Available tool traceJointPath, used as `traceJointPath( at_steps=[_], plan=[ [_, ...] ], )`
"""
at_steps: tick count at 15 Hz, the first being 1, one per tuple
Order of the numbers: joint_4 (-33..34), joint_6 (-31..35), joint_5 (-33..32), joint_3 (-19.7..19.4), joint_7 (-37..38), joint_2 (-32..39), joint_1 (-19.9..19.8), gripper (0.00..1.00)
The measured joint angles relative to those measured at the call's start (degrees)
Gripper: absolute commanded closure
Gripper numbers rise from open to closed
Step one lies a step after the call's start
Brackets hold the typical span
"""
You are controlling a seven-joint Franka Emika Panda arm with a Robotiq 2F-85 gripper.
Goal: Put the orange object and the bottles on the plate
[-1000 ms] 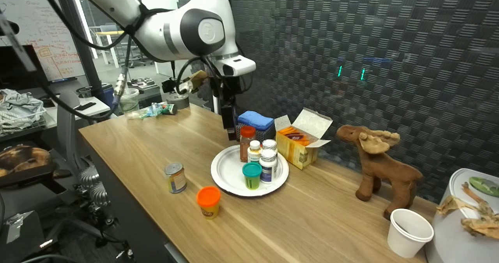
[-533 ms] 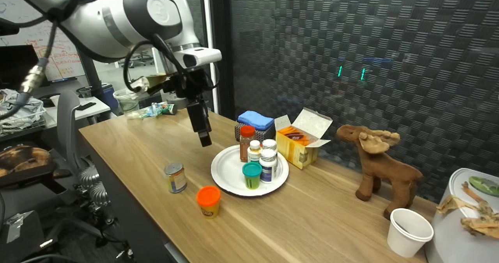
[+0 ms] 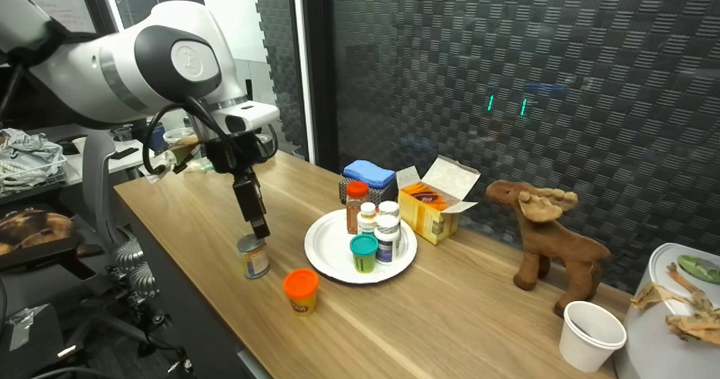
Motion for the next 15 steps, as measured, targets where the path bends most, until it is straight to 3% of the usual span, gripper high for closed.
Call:
traceJointPath(
  at_steps=[7,15],
  plan=[
    [0.0,2.5,0.8,0.2,-1.6,4.0,-0.1,0.0],
    [-1.6,5.4,13.4,0.3,-9.0,3.4,-1.2,0.0]
  ],
)
